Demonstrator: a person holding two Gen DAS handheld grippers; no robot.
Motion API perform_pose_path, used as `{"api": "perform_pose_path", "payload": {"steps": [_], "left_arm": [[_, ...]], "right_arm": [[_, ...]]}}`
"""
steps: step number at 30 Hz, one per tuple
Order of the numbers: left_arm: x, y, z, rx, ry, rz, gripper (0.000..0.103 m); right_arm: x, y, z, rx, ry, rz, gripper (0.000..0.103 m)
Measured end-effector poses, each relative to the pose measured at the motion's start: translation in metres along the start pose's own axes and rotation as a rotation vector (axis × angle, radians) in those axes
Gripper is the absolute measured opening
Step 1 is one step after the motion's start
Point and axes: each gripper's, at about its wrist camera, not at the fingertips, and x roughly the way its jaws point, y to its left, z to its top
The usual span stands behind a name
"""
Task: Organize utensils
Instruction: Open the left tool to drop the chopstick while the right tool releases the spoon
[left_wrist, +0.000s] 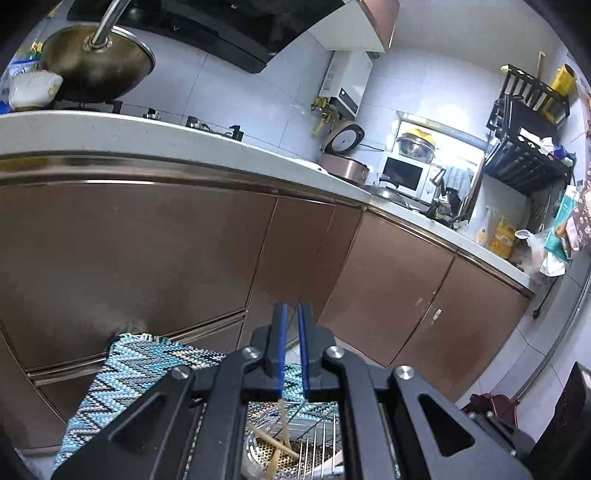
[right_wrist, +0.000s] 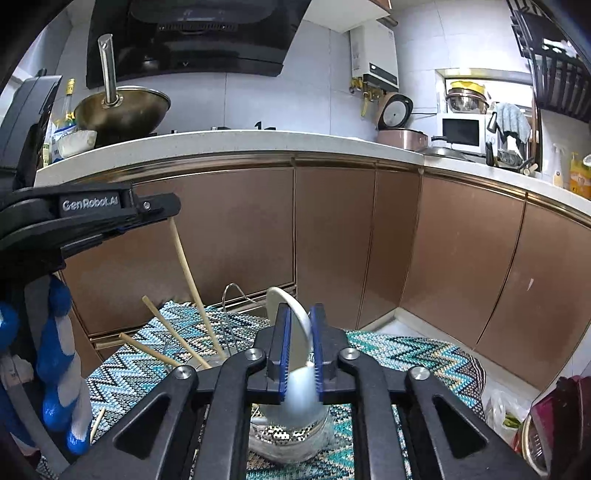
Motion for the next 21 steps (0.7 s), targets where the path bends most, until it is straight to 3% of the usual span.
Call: {"api": "perform_pose_path", "payload": {"steps": [4, 9, 12, 19, 21], "left_arm": [[-0.022, 0.003, 0.008, -0.003, -0.011, 0.011, 0.029], [-0.053, 0.006, 0.016, 0.012, -0.027, 0.037, 0.035], [-0.074, 0.01, 0.019, 0.003, -0.031, 0.044, 0.039], [-0.12, 0.018, 0.013, 0.021, -0.033, 0.079, 0.043], [-0.132, 0.02, 0.011, 0.028, -0.038, 0.088, 0.046]], "right_arm": [[-0.018, -0.002, 0.005, 0.031, -0.026, -0.006, 0.024], [-0.045, 0.002, 0.014, 0.037, -0.056, -0.007, 0.026], [-0.063, 0.006, 0.016, 0.044, -0.067, 0.0, 0.034], [-0.096, 0.008, 0.012, 0.077, -0.071, 0.005, 0.035], [-0.107, 0.008, 0.011, 0.09, -0.079, 0.001, 0.041]]}}
